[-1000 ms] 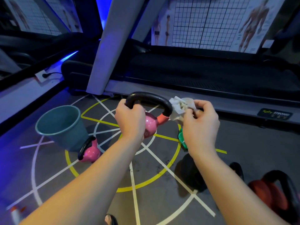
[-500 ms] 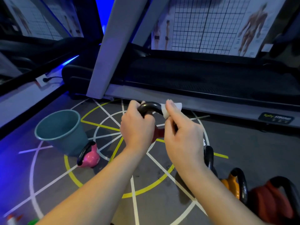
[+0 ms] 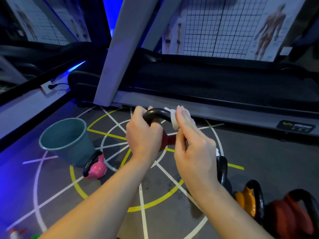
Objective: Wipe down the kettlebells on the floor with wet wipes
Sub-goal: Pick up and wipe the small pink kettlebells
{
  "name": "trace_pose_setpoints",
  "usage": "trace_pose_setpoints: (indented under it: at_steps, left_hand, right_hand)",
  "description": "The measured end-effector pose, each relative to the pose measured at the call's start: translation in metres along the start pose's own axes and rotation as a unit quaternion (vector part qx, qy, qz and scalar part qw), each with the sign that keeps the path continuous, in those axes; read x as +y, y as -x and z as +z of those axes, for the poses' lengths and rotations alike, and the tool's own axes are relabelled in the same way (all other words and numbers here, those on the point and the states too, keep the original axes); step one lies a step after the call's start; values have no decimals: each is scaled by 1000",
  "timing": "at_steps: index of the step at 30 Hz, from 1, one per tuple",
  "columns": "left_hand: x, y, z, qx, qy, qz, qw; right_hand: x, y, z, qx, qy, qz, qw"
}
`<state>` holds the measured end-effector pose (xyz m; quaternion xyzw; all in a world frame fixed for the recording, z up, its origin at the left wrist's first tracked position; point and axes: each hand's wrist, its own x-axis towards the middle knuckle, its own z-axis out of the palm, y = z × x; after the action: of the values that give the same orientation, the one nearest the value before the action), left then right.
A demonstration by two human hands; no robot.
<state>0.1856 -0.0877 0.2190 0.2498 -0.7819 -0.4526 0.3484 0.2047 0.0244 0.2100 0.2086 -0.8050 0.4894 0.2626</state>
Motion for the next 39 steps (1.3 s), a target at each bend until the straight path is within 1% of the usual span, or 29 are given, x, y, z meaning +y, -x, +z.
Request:
trace_pose_setpoints:
  at_steps: [2, 5, 7, 10, 13, 15, 16, 19, 20, 22, 24, 27, 29, 31, 34, 35, 37, 39]
  left_hand:
    - [1, -2, -1, -1, 28, -28, 999]
    - [0, -7, -3, 8, 104, -97, 990]
    - [3, -7, -4, 10, 123, -119, 985]
    - [8, -1, -3, -12, 84, -90, 992]
    - [10, 3, -2, -19, 40, -47, 998]
    - [11, 2, -3, -14, 26, -44, 999]
    - [11, -1, -3, -7, 34, -60, 998]
    - [7, -5, -3, 16, 108, -141, 984]
    - [7, -5, -3, 17, 114, -147, 982]
    - [7, -5, -4, -2, 72, -112, 991]
    - [6, -4, -4, -12, 23, -55, 998]
    - [7, -4, -5, -6, -36, 24, 999]
    - [6, -4, -6, -4, -65, 54, 996]
    - [4, -8, -8, 1, -61, 39, 997]
    - [3, -12, -8, -8, -32, -20, 999]
    - [3, -11, -8, -17, -43, -20, 999]
    - [4, -7, -6, -48, -83, 9, 995]
    - [3, -4, -3, -73, -109, 32, 991]
  right_hand:
    - [3, 3, -4, 13, -22, 37, 999]
    - [2, 10, -8, 26, -49, 129, 990]
    - [1, 11, -6, 22, -50, 139, 989]
    - [2, 8, -5, 28, -55, 151, 987]
    - [-6, 5, -6, 39, -28, 100, 994]
    - [-6, 6, -4, 40, -22, 60, 997]
    - [-3, 7, -2, 33, -23, 70, 997]
    - [4, 10, -1, -12, -37, 169, 985]
    - [5, 11, -1, -20, -40, 185, 982]
    - [6, 11, -3, -8, -32, 185, 982]
    - [4, 9, -4, 7, -28, 165, 986]
    - [-3, 7, -4, 14, 0, 98, 995]
    - [-5, 7, 0, 0, 15, 52, 999]
    - [-4, 8, 4, -32, 12, 34, 999]
    - [-4, 10, 7, -58, 2, 30, 998]
    - [-4, 9, 5, -62, -1, 48, 997]
    - [-5, 5, 2, -74, 12, 92, 993]
    - [-6, -1, 0, -90, 20, 89, 992]
